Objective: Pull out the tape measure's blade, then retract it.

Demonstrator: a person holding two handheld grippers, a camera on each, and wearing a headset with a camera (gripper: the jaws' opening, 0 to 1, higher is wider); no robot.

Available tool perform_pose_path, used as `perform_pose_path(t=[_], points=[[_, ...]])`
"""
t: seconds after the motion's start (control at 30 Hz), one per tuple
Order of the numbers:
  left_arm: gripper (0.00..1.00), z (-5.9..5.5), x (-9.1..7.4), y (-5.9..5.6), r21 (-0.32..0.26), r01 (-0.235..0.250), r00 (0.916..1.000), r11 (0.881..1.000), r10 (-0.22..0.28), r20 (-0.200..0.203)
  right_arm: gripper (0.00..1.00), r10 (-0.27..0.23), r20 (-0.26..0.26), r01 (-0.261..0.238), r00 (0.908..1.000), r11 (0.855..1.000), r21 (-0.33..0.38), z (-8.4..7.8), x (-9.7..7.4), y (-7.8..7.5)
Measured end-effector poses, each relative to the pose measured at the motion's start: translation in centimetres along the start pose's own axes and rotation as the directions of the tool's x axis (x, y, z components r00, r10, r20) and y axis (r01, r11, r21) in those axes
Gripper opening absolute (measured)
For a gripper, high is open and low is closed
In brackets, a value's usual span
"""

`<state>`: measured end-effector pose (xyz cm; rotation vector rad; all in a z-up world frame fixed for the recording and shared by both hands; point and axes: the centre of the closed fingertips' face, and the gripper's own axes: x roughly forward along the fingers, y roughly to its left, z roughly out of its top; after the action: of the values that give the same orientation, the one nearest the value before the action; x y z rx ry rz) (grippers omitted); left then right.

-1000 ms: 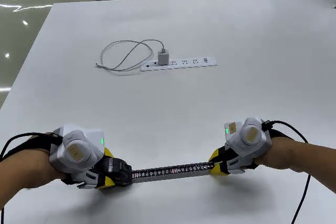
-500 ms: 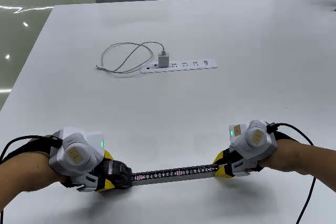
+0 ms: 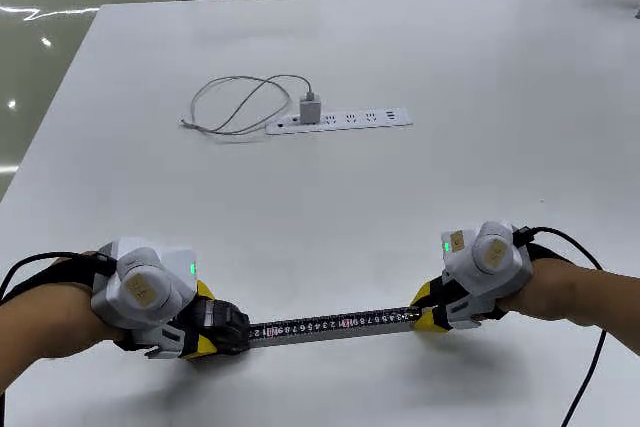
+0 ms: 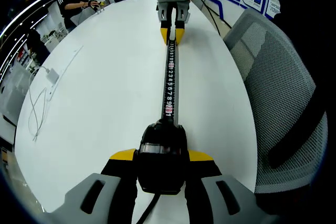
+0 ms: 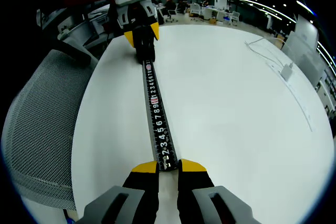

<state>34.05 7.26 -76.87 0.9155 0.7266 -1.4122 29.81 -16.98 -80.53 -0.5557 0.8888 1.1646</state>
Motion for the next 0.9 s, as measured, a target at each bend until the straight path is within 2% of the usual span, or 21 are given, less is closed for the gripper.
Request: perform_pose_path(t=[0.73, 0.83, 0.9], points=[[0.29, 0.08, 0.01, -0.05, -0.002, 0.000, 1.0000, 1.000, 0.000, -0.001, 0.08, -0.013, 0.000, 0.013, 0.9999, 1.000, 0.021, -0.98, -0.73, -0.11], [0.30, 0.11, 0.02, 0.01, -0.009, 0.002, 1.0000, 1.000, -0.002, 0.010, 0.09, -0.011, -0.012, 0.011, 0.9999, 1.000, -0.004, -0.94, -0.66, -0.10], [0.30, 0.24, 0.04, 0.18, -0.029, 0.004, 0.9994, 1.000, -0.003, 0.035, 0.09, -0.011, -0.030, 0.010, 0.9995, 1.000, -0.018, -0.81, -0.50, -0.08]])
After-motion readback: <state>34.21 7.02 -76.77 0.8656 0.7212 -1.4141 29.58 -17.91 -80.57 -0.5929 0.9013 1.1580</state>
